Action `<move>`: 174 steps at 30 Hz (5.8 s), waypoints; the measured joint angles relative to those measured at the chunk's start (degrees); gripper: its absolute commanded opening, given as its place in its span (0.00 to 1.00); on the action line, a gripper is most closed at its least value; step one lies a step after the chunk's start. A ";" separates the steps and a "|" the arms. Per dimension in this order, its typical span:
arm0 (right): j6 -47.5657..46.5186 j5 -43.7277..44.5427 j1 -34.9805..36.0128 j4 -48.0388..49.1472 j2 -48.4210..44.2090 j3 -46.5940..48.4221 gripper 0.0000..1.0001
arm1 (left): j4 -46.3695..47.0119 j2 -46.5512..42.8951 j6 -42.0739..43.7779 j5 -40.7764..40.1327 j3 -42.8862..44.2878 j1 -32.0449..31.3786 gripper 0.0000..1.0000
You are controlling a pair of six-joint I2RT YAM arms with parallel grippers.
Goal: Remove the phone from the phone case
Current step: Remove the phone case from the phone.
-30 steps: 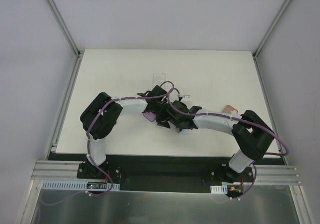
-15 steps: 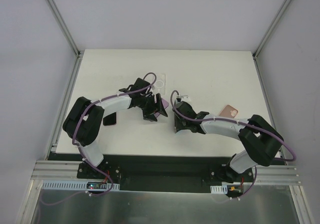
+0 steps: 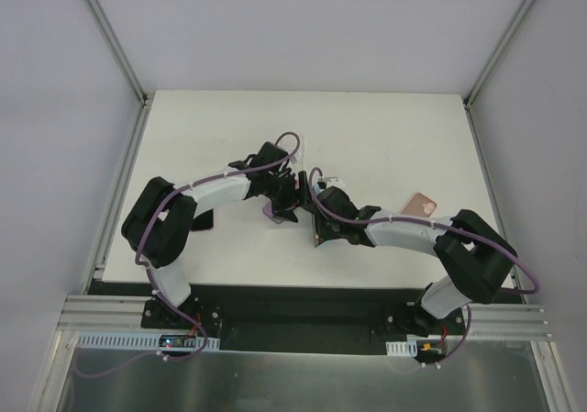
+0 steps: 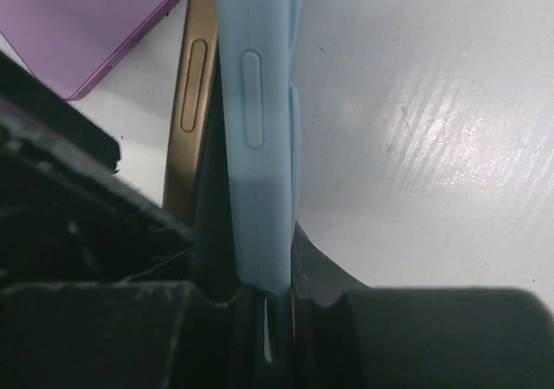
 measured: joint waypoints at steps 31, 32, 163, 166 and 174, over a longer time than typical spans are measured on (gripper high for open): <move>5.55 0.15 0.17 -2.69 -0.13 0.90 0.01 | -12.61 1.90 -4.09 -29.22 8.96 -10.12 0.38; 5.64 0.15 0.17 -2.67 -0.13 0.90 0.01 | -12.92 1.92 -4.35 -29.75 9.14 -10.38 0.35; 21.33 11.47 5.92 -12.87 2.23 6.60 0.01 | -2.82 1.46 -0.11 -25.64 -0.79 -10.10 0.00; 20.35 10.43 5.11 -10.14 0.24 3.98 0.01 | -1.22 0.66 -0.87 -26.56 -1.86 -10.40 0.00; 14.91 2.05 0.50 -0.72 -7.43 -5.77 0.02 | 5.66 -1.57 -3.23 -24.96 -5.97 -10.86 0.00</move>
